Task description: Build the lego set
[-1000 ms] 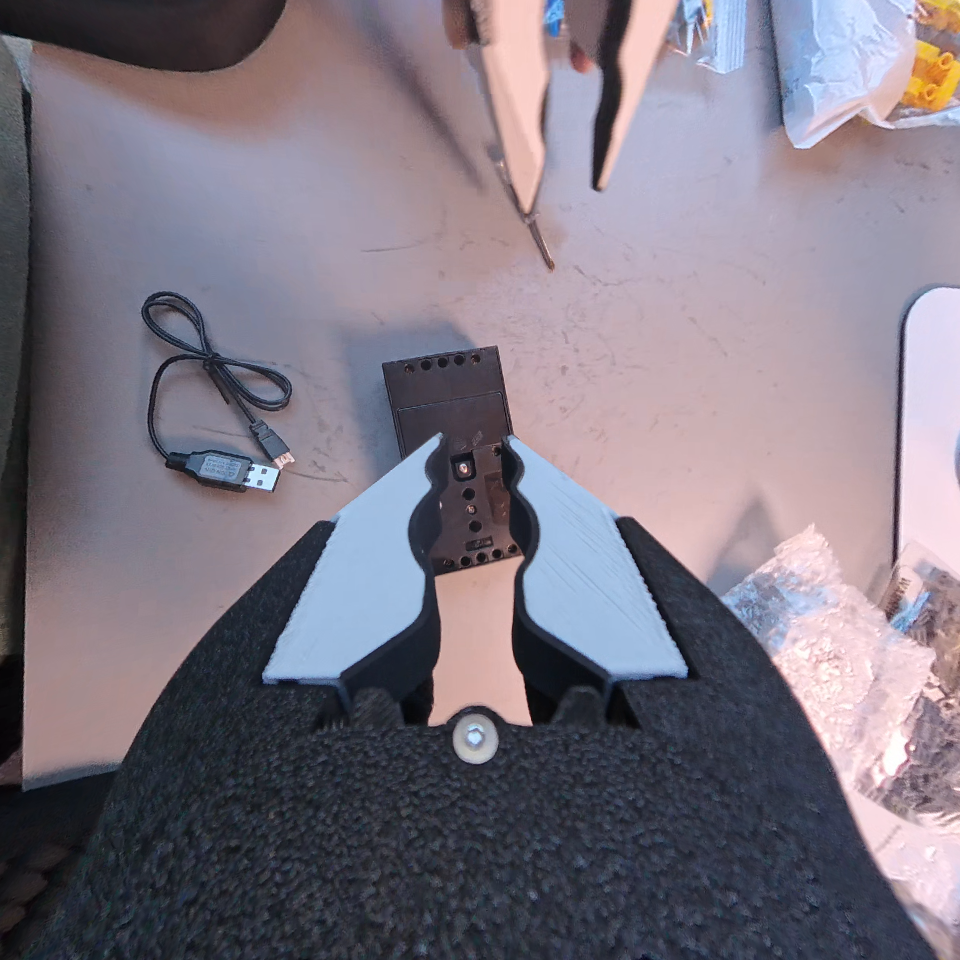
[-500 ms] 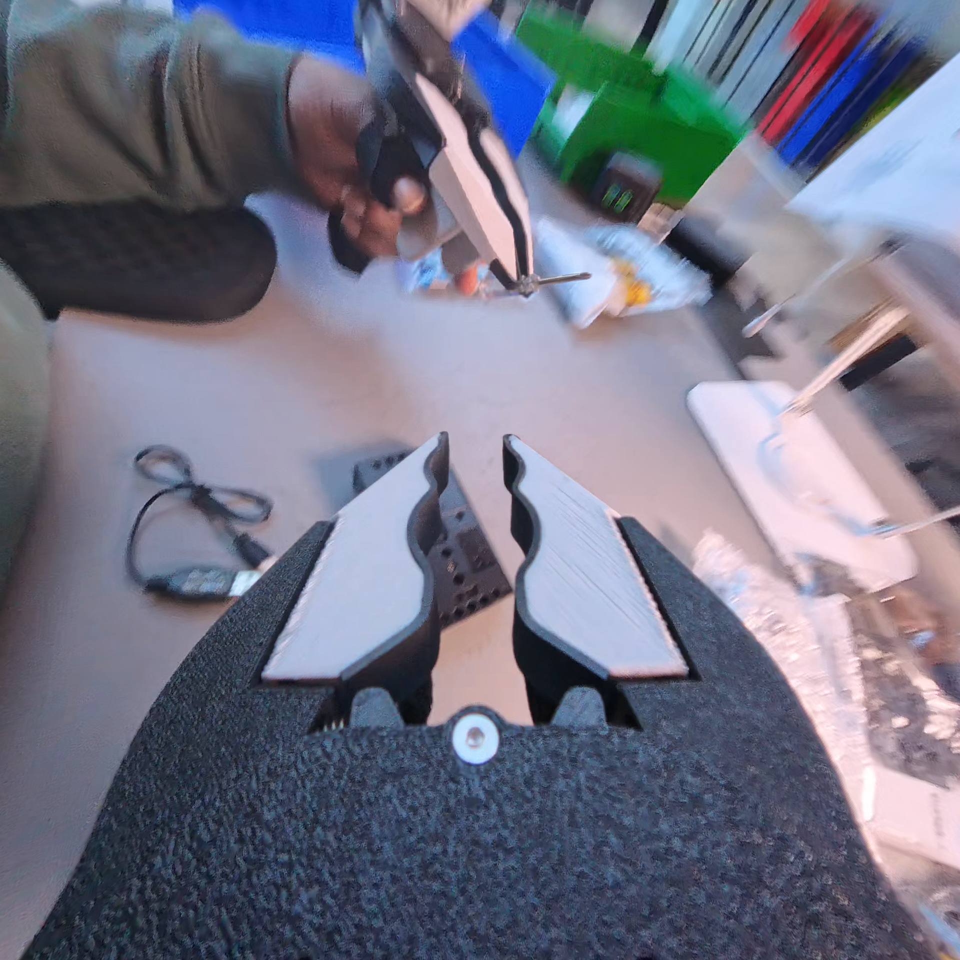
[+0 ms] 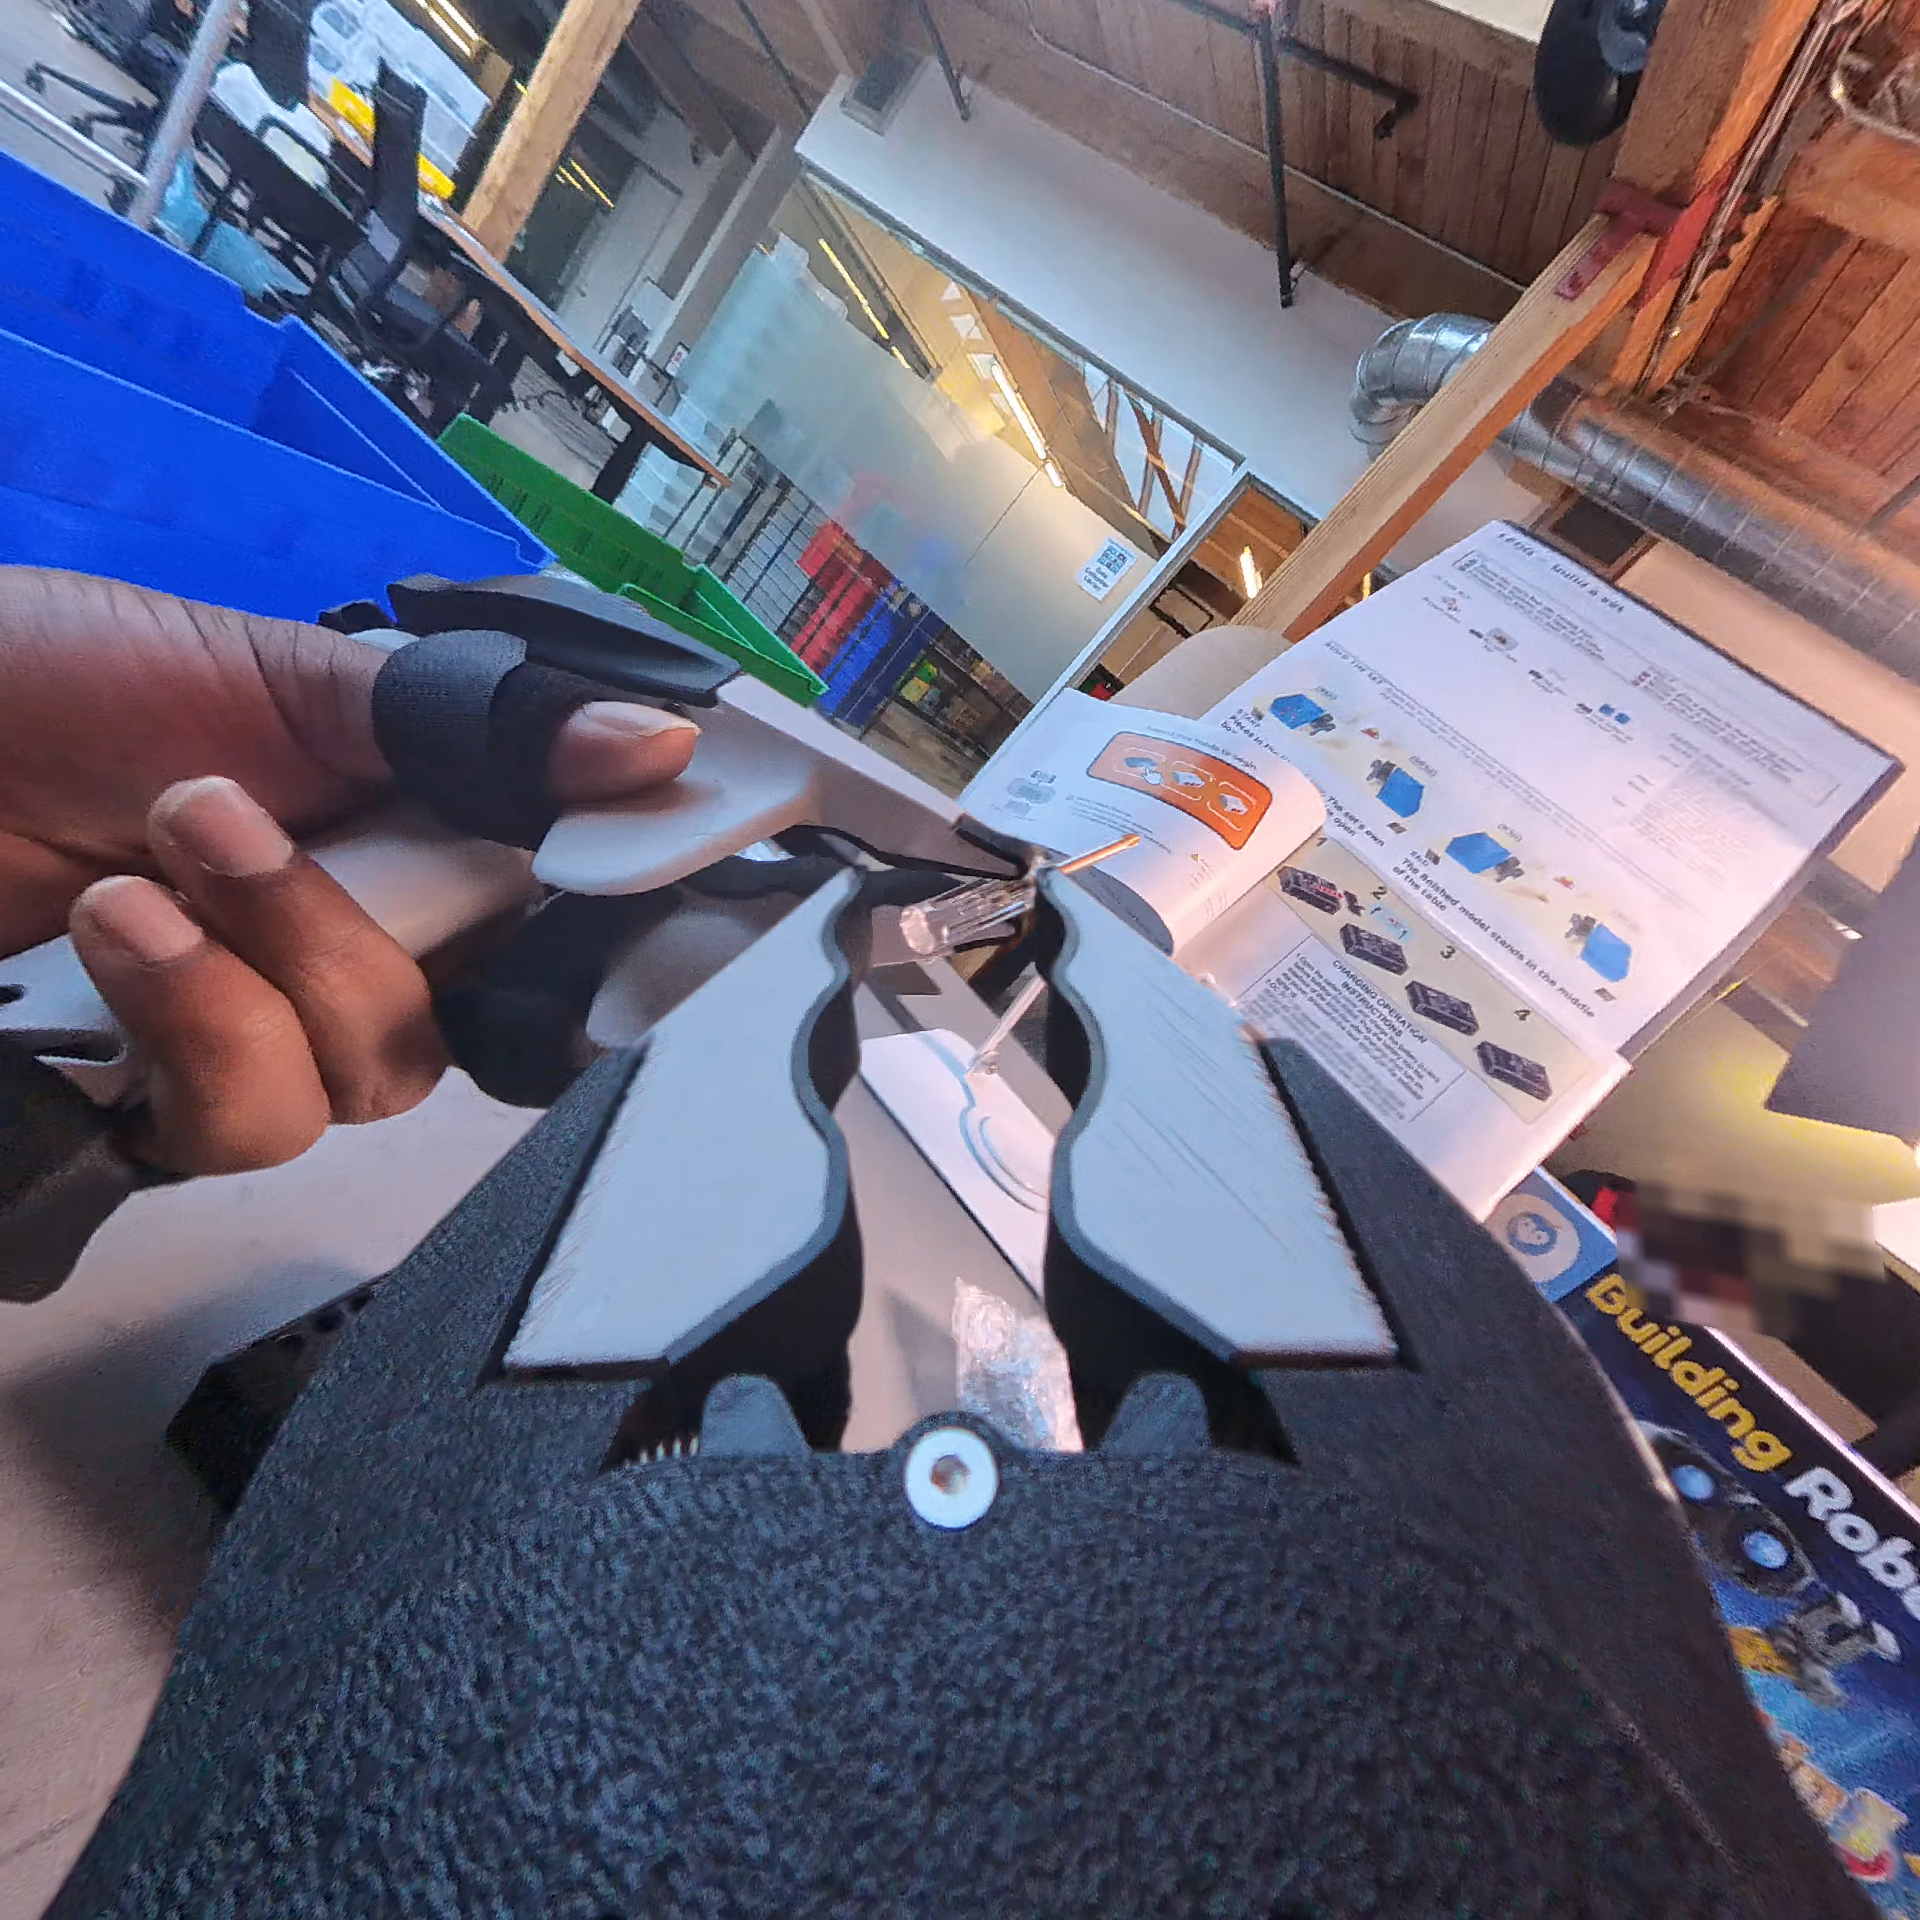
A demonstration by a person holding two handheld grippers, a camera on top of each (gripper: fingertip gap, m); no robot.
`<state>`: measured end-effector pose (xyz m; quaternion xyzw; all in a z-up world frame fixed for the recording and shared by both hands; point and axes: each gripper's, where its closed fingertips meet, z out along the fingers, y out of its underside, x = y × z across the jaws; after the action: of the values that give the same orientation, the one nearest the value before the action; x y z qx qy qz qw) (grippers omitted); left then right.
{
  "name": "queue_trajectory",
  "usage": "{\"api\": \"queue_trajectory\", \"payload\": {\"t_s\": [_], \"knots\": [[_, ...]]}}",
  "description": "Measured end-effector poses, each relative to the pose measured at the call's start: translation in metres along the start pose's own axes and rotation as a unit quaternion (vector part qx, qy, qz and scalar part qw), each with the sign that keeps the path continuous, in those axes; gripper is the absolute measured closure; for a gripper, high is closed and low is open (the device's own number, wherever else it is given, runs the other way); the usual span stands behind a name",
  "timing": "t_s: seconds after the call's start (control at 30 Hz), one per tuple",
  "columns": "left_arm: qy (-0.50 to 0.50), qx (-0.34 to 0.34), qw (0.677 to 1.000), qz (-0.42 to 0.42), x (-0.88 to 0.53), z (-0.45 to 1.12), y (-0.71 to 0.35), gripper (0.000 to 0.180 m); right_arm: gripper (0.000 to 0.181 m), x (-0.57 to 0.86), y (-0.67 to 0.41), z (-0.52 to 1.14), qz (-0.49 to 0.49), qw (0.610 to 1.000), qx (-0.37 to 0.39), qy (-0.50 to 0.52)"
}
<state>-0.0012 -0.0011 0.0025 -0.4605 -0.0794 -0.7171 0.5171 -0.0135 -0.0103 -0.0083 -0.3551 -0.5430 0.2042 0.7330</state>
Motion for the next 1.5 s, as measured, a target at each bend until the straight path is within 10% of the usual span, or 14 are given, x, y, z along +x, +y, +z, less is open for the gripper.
{"api": "queue_trajectory", "payload": {"t_s": [0.3, 0.47, 0.7, 0.9, 1.13, 1.5], "knots": [[0.013, -0.02, 1.0, -0.01, 0.002, -0.002, 0.004, 0.172, 0.174, 0.008, -0.002, -0.011, 0.007, 0.997, 0.029, -0.076], [-0.031, -0.143, 0.977, 0.158, 0.002, -0.008, 0.011, 0.161, 0.174, 0.012, -0.002, -0.026, 0.129, 0.962, -0.002, -0.242], [-0.164, -0.43, 0.726, 0.511, -0.041, -0.038, 0.047, 0.157, 0.174, -0.006, 0.014, -0.047, 0.164, 0.864, -0.152, -0.452], [-0.17, -0.473, 0.665, 0.553, -0.058, -0.04, 0.062, 0.172, 0.175, -0.028, 0.031, -0.043, 0.135, 0.823, -0.223, -0.505], [-0.115, -0.414, 0.784, 0.448, -0.056, -0.041, 0.058, 0.174, 0.163, -0.03, 0.035, -0.041, 0.072, 0.818, -0.192, -0.537], [-0.111, -0.413, 0.797, 0.426, -0.066, -0.049, 0.056, 0.174, 0.174, -0.04, 0.041, -0.026, 0.005, 0.776, -0.212, -0.594]]}}
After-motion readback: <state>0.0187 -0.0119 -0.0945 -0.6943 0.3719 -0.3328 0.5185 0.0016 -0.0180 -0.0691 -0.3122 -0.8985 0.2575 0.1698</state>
